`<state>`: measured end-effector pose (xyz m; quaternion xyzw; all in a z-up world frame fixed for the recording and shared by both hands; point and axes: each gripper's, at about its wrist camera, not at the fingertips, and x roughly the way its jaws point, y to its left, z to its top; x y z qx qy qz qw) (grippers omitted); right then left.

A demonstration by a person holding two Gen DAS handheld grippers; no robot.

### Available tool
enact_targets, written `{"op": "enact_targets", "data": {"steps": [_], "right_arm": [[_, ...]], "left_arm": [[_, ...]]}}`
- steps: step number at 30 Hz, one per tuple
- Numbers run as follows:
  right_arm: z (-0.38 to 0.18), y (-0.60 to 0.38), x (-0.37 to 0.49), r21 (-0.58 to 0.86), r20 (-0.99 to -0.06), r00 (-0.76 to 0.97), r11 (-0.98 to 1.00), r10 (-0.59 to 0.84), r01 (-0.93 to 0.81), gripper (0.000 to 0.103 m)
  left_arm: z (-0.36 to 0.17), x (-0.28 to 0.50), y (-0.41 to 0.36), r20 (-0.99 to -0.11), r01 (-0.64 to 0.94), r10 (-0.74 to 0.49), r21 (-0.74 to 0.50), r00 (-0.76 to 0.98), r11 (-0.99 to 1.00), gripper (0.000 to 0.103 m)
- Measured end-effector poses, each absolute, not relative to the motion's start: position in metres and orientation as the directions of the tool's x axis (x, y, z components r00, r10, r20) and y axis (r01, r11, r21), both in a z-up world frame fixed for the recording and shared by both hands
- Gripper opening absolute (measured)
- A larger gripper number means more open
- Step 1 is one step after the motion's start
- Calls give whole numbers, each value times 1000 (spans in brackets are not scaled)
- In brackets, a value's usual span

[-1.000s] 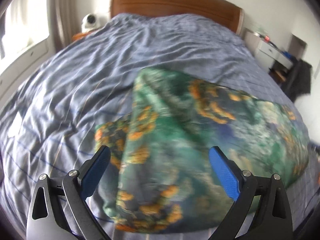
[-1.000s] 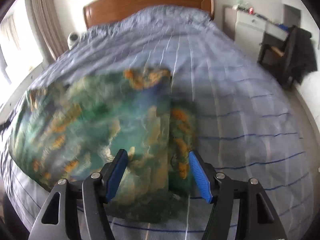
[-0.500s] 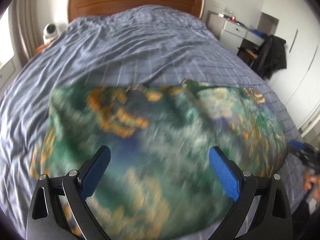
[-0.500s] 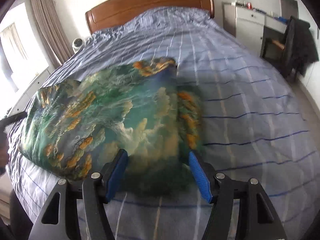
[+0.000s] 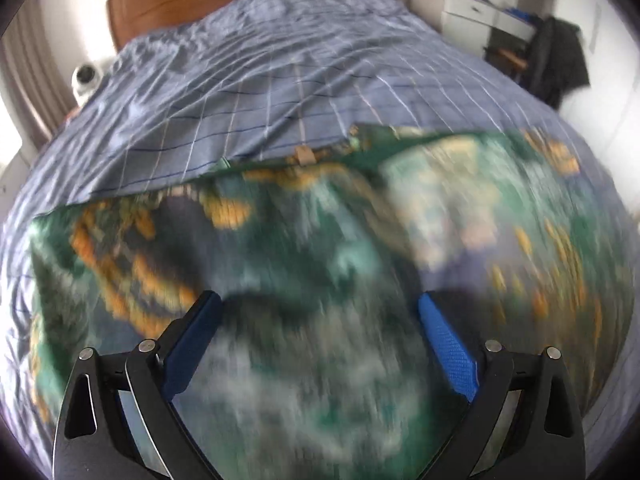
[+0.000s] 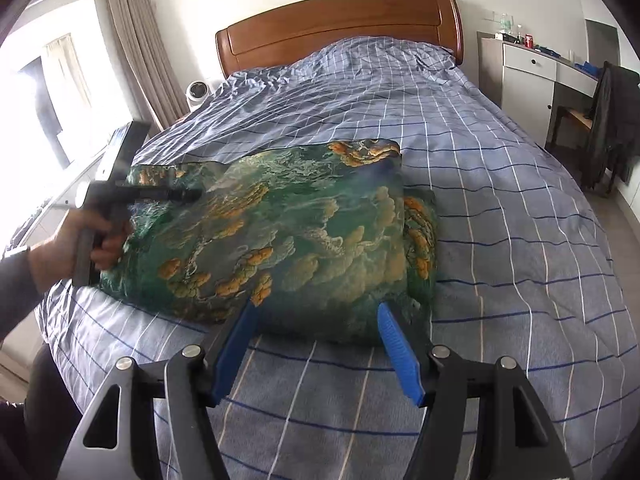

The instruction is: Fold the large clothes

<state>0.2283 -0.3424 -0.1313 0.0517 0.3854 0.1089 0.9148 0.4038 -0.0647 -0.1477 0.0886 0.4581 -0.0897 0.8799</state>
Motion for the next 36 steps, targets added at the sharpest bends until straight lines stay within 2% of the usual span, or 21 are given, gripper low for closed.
{"op": "enact_targets", "data": {"steps": [10,13,14,15,16,17,20,23,27,28,29,30,32,36], "right_arm": [[-151,-357,215,226,-720,655,970,229,-91,65],[-159,-367,219,255,-734,641,966,226,-48,66],[-162,-372,222,275,-735,639,961,228,-26,69],[-164,-378,225,309,-732,638,951,238,1,72],[-167,-386,230,364,-724,637,931,265,26,82],[-171,-392,235,420,-713,634,907,299,44,86],[-189,-406,253,544,-689,630,830,358,122,86],[-214,-414,279,644,-658,633,741,408,192,86],[-238,-410,301,726,-608,661,646,440,237,93],[-238,-408,303,721,-611,669,647,423,248,89],[-236,-406,302,712,-616,675,654,407,255,68],[-231,-403,299,695,-623,685,671,379,260,61],[-213,-394,290,651,-616,716,725,328,227,42],[-158,-359,269,486,-579,783,868,229,105,35]], "left_arm": [[-149,294,-71,-816,365,-76,171,573,915,99],[-138,272,-81,-821,427,-137,138,554,894,99],[-132,269,-84,-816,442,-173,111,552,890,99],[-126,267,-86,-805,451,-212,77,554,889,99],[-118,268,-88,-792,453,-251,36,557,891,99],[-115,271,-90,-783,452,-276,7,557,892,99],[-121,285,-98,-771,446,-335,-74,541,892,99],[-146,301,-110,-810,438,-331,-103,485,893,99],[-158,301,-121,-830,466,-294,-46,475,884,101],[-155,301,-119,-832,469,-302,-58,465,881,101],[-149,301,-115,-832,468,-313,-74,458,880,100],[-142,301,-112,-830,464,-325,-92,453,881,100],[-122,305,-104,-817,450,-357,-135,453,882,100],[-63,320,-104,-761,470,-455,-225,463,854,100]]}}
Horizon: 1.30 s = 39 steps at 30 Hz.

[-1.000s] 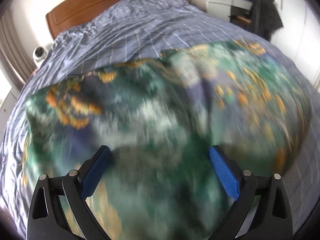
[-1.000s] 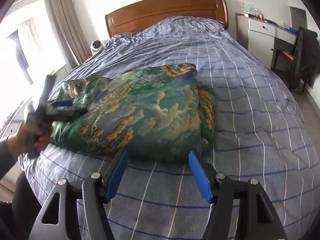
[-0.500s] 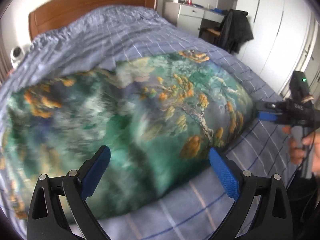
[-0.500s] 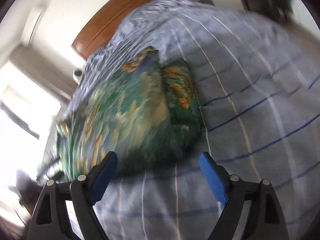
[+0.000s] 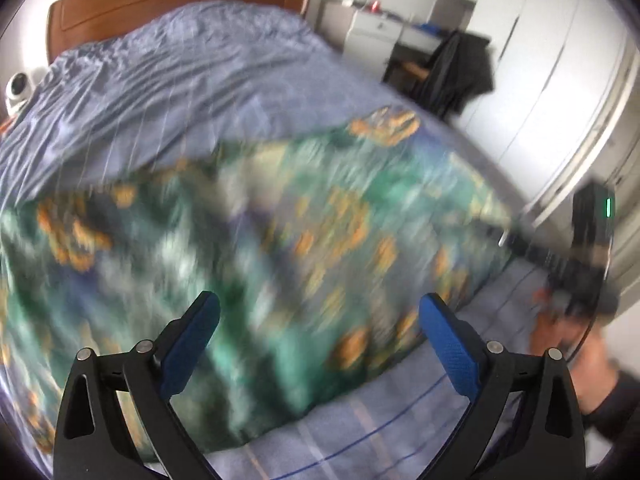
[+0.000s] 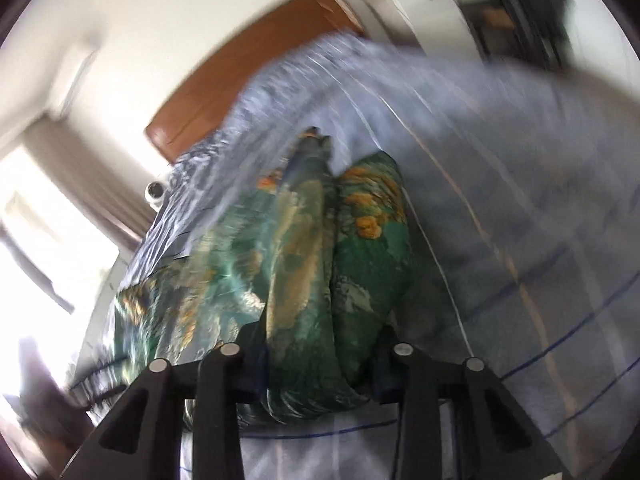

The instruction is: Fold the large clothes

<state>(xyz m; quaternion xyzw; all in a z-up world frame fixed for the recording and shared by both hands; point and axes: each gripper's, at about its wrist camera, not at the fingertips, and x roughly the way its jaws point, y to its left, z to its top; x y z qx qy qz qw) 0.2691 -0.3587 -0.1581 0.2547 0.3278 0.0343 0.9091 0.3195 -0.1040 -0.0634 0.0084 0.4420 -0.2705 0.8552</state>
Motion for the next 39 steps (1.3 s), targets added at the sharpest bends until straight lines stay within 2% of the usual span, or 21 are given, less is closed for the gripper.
{"op": "enact_targets", "data": {"steps": [7,10,12,16,18,19,20,22,23,24,25,26,27,33,39], "right_arm": [[-71,-257,243,109,-464,872,987,157,-119,34],[-53,-203,231,-70,-430,889,976,157,-206,34],[-50,-165,222,-179,-412,895,948,173,-265,34],[-57,-103,198,-357,-381,899,862,217,-359,34],[-63,-83,189,-400,-376,894,827,245,-395,34],[-66,-75,186,-416,-377,890,811,257,-411,34],[-67,-70,184,-418,-389,886,809,252,-413,34],[-70,-64,184,-407,-418,872,805,256,-432,35],[-71,-65,187,-388,-437,860,807,265,-445,41],[-69,-66,187,-359,-453,846,810,283,-463,43],[-64,-68,186,-325,-467,828,810,311,-488,53],[-60,-69,182,-297,-480,811,808,335,-509,67],[-55,-71,180,-255,-494,786,803,371,-539,71],[-41,-93,187,-70,-544,715,825,440,-561,73],[-48,-116,214,-21,-575,721,874,386,-485,73]], "left_arm": [[11,336,-124,-707,552,-618,-380,344,742,100],[25,341,-119,-708,551,-634,-409,312,728,100],[26,342,-113,-738,530,-590,-374,328,761,101],[9,344,-91,-819,434,-416,-233,394,870,101],[-3,342,-77,-838,384,-353,-190,417,904,93],[-9,342,-71,-843,360,-332,-180,422,915,63],[-14,345,-66,-848,343,-325,-183,419,921,46],[-26,351,-51,-845,318,-362,-244,394,916,36],[-29,355,-46,-844,308,-368,-258,391,916,33],[-32,357,-38,-841,296,-372,-267,393,917,33],[-35,359,-30,-835,286,-381,-282,396,916,32],[-37,364,-22,-830,277,-396,-303,394,912,31],[-39,364,-14,-823,269,-410,-324,392,907,31],[-43,375,27,-810,263,-424,-341,406,903,31],[-49,373,59,-809,233,-418,-349,414,908,31]]}}
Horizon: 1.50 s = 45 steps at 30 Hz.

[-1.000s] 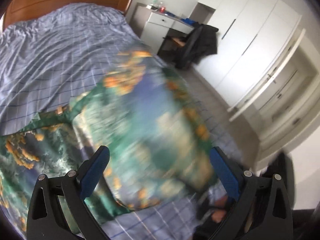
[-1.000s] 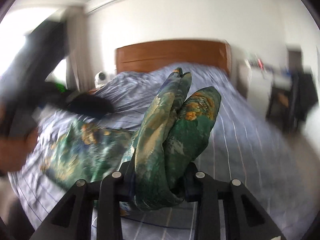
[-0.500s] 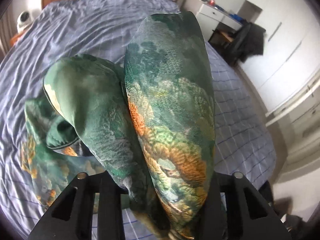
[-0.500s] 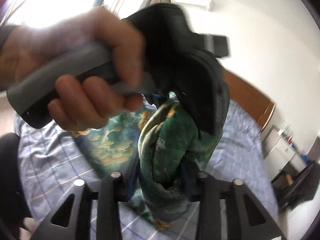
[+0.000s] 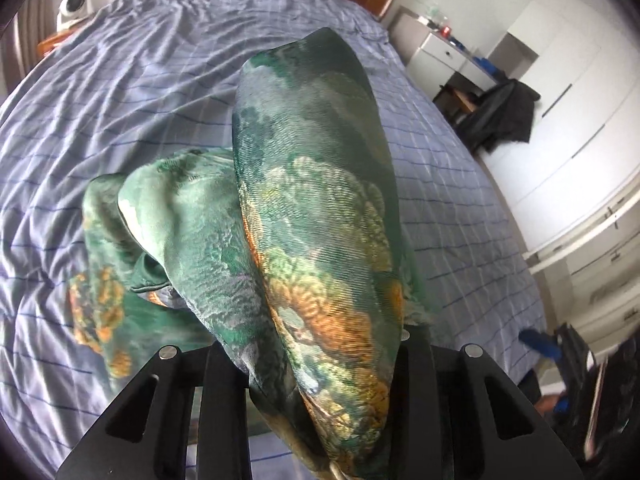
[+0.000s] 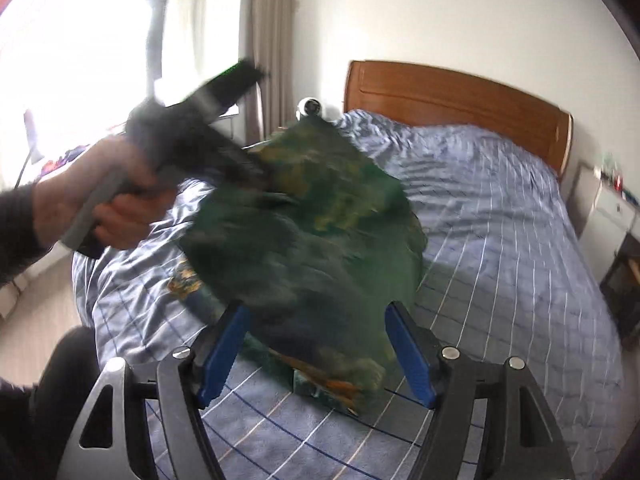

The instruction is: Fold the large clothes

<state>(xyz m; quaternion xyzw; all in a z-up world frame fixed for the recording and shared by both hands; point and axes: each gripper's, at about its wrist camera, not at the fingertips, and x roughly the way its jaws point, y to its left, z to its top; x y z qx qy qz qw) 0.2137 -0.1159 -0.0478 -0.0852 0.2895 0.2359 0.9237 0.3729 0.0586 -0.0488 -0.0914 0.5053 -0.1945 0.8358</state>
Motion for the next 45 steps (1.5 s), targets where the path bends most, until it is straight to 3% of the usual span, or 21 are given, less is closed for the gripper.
{"op": "enact_targets", "data": {"steps": [10,12,14,17,24,29,36,42,45], "right_arm": [[-55,-127,272,117,-615,693,913,376,-392,73],[-52,-120,284,135,-617,685,910,386,-391,66],[-50,-109,291,142,-616,676,902,404,-408,43],[-58,-83,297,157,-636,622,866,457,-475,37],[-148,-38,325,127,-794,469,860,387,-494,34],[-176,-32,330,132,-798,480,883,365,-451,34],[-142,-30,346,167,-835,406,873,372,-458,36],[-79,-23,416,229,-780,460,877,425,-422,36],[-83,-10,466,224,-795,460,896,396,-385,36]], "left_arm": [[-73,372,138,-808,117,-389,-378,442,918,31],[-79,373,146,-806,107,-392,-387,443,916,31],[-86,375,152,-804,101,-397,-395,442,913,31],[-97,378,160,-798,103,-413,-412,439,905,32],[-134,383,170,-811,71,-415,-426,411,902,35],[-160,390,178,-787,47,-450,-477,422,878,39],[-138,386,191,-750,57,-523,-550,405,833,47],[-114,382,204,-745,72,-531,-553,403,830,51],[-114,377,208,-770,64,-491,-513,408,856,64]]}}
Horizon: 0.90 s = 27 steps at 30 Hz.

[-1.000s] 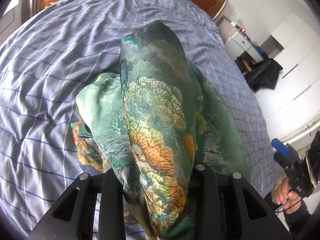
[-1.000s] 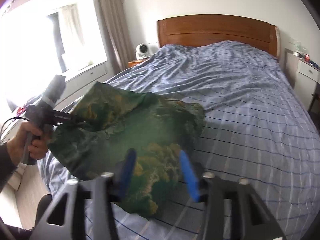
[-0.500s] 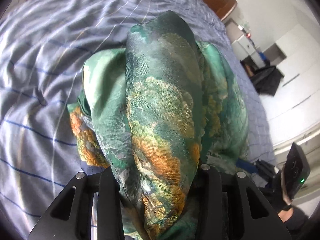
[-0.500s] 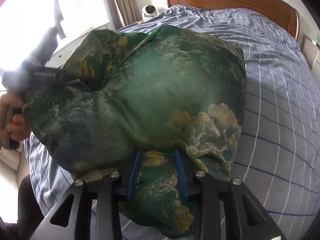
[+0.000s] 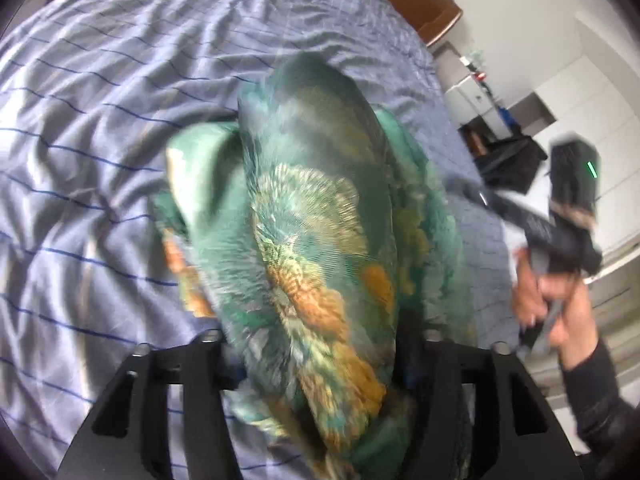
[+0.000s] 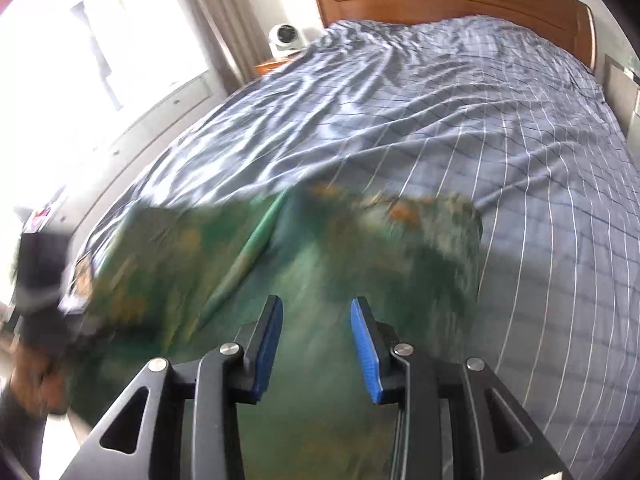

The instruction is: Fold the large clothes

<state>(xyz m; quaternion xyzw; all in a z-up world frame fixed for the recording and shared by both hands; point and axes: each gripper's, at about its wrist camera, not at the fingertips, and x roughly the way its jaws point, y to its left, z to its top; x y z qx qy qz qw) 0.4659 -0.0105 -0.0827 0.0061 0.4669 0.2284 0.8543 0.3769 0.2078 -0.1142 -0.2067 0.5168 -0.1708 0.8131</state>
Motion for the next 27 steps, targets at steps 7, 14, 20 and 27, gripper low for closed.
{"op": "enact_targets", "data": {"steps": [7,14,20,27], "right_arm": [[-160,5,508,233,-863,369,920,346,-316,36],[-142,1,483,142,-842,444,921,305,-362,36],[-87,-20,377,189,-758,456,826,466,-530,36],[-116,-44,279,179,-763,456,828,458,-532,36]], "left_arm": [[-136,374,232,-774,-2,-472,-522,422,853,73],[-159,378,224,-815,-10,-421,-462,398,887,73],[-164,371,233,-793,-24,-454,-506,406,862,73],[-171,374,230,-799,-35,-438,-494,412,868,80]]}}
